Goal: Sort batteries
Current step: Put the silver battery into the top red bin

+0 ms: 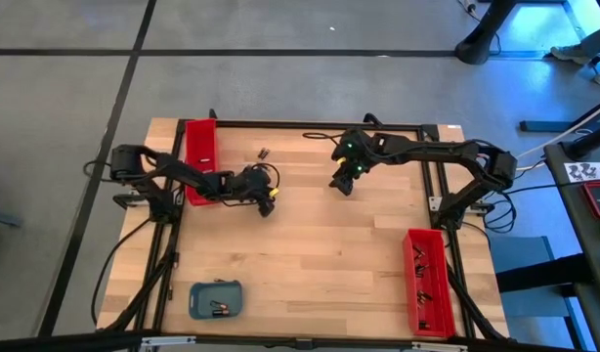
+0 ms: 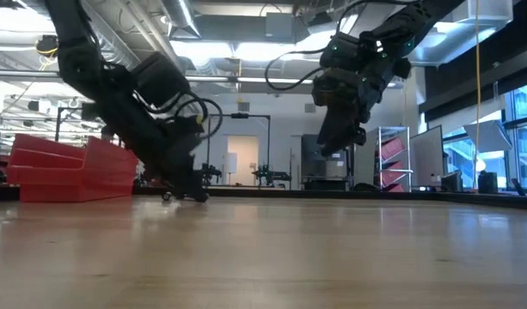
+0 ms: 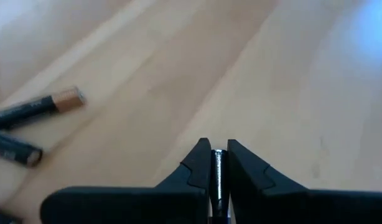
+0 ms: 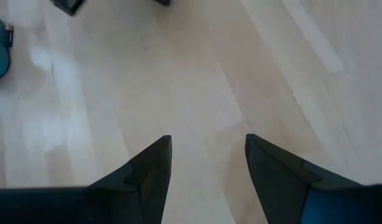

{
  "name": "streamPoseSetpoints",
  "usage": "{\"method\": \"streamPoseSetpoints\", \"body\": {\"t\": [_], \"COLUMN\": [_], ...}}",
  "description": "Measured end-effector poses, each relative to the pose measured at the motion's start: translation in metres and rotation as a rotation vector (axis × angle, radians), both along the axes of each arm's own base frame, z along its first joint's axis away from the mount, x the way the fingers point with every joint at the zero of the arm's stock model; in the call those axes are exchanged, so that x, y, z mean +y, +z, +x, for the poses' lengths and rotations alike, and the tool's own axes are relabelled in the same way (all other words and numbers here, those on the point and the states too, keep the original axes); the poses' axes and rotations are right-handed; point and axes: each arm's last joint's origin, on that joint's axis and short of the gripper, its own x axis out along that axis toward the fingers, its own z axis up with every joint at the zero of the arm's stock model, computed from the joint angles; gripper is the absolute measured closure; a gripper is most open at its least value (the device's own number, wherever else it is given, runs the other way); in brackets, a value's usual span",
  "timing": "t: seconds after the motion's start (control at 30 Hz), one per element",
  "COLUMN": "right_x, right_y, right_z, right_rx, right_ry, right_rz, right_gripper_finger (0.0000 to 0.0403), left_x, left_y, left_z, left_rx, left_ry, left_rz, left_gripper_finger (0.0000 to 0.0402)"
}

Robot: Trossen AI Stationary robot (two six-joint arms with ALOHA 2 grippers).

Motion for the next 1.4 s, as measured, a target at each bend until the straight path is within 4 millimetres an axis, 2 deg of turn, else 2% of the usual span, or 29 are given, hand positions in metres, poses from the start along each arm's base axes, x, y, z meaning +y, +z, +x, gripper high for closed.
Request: {"method": "streamPoseSetpoints", "body": {"t": [0.07, 0.27, 0.4, 0.6, 0.67, 0.77, 0.87, 1.0, 1.1, 1.2, 1.4], "right_x": [0.0, -0.002, -0.003, -0.004, -0.005, -0.006, -0.007, -0.008, -0.009, -0.009, -0.008], "right_y": [0.0, 0.002, 0.004, 0.007, 0.008, 0.011, 0.014, 0.017, 0.018, 0.018, 0.018], "right_z": [0.0, 0.003, 0.005, 0.008, 0.009, 0.012, 0.014, 0.017, 0.018, 0.018, 0.018], "right_rx": [-0.003, -0.032, -0.06, -0.106, -0.121, -0.158, -0.197, -0.239, -0.251, -0.246, -0.243], "right_ry": [0.0, -0.005, -0.006, -0.007, -0.012, -0.016, -0.027, -0.03, -0.035, -0.048, -0.079], "right_rz": [-0.002, -0.022, -0.035, -0.058, -0.071, -0.086, -0.092, -0.108, -0.107, -0.092, -0.054], "right_gripper_finger": [0.0198, 0.0198, 0.0198, 0.0198, 0.0198, 0.0198, 0.0198, 0.0198, 0.0198, 0.0198, 0.0198], "left_x": [0.004, 0.01, 0.01, 0.009, 0.01, 0.015, 0.027, 0.045, 0.057, 0.067, 0.083], "left_y": [0.012, 0.068, 0.122, 0.201, 0.222, 0.24, 0.235, 0.205, 0.178, 0.154, 0.129], "left_z": [0.0, 0.003, 0.001, -0.021, -0.034, -0.055, -0.08, -0.107, -0.12, -0.131, -0.149], "left_rx": [-0.004, -0.083, -0.128, 0.036, 0.126, 0.268, 0.422, 0.568, 0.586, 0.612, 0.579], "left_ry": [-0.001, -0.024, -0.081, -0.159, -0.168, -0.135, -0.038, 0.07, 0.084, 0.107, 0.11], "left_rz": [0.015, 0.13, 0.23, 0.297, 0.282, 0.226, 0.123, -0.111, -0.242, -0.279, -0.343], "left_gripper_finger": [0.0379, 0.0379, 0.0379, 0.0379, 0.0379, 0.0379, 0.0379, 0.0379, 0.0379, 0.0379, 0.0379]}}
